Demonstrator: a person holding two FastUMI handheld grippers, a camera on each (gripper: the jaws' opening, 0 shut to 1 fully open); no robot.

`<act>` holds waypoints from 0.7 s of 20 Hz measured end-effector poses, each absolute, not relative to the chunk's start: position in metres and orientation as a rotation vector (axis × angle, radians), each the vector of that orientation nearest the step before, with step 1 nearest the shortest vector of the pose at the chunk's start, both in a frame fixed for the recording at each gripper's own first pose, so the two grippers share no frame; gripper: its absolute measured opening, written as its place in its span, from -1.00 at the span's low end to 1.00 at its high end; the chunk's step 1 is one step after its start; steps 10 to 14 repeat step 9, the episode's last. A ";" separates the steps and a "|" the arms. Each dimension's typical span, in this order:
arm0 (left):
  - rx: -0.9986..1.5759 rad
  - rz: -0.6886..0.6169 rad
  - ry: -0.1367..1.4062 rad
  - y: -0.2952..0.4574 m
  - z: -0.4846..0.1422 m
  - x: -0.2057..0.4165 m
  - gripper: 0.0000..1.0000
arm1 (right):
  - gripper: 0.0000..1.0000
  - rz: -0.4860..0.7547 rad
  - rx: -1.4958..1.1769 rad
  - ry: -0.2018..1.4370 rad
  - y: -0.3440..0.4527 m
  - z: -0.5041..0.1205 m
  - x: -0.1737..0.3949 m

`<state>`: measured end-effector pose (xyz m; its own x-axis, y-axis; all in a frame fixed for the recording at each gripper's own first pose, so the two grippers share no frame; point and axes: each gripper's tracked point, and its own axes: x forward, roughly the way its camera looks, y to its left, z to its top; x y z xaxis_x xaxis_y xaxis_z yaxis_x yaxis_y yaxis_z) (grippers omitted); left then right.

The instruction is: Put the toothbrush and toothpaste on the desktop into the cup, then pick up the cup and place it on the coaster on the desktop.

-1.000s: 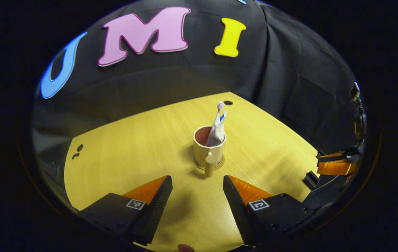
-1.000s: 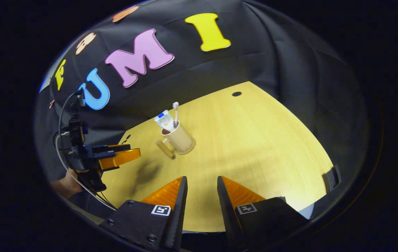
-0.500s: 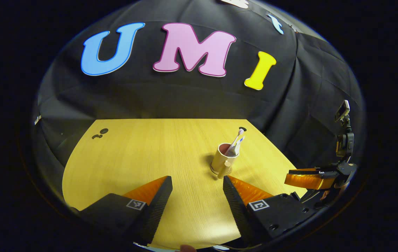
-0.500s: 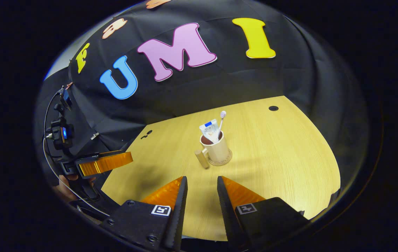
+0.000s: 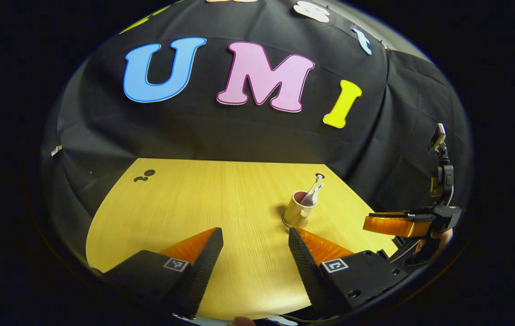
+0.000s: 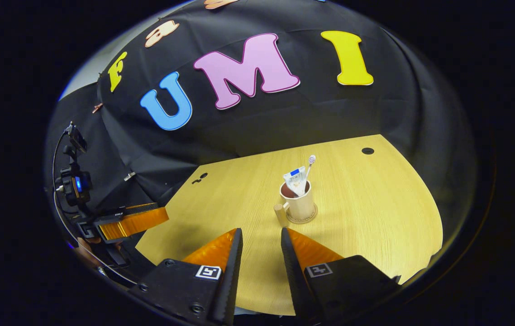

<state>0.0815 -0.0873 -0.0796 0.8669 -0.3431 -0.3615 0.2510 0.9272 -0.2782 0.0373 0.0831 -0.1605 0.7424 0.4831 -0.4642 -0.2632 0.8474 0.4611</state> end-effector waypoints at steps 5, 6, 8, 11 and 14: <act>-0.211 -0.328 0.412 -0.086 -0.075 0.079 0.82 | 0.06 0.419 0.379 0.606 0.084 -0.160 0.034; -0.208 -0.331 0.415 -0.087 -0.076 0.079 0.82 | 0.06 0.418 0.381 0.605 0.083 -0.160 0.035; -0.203 -0.337 0.415 -0.087 -0.076 0.080 0.82 | 0.06 0.413 0.381 0.604 0.082 -0.160 0.034; -0.203 -0.343 0.416 -0.088 -0.076 0.080 0.82 | 0.06 0.411 0.384 0.605 0.082 -0.161 0.033; -0.203 -0.343 0.416 -0.088 -0.076 0.080 0.82 | 0.06 0.411 0.384 0.605 0.082 -0.161 0.033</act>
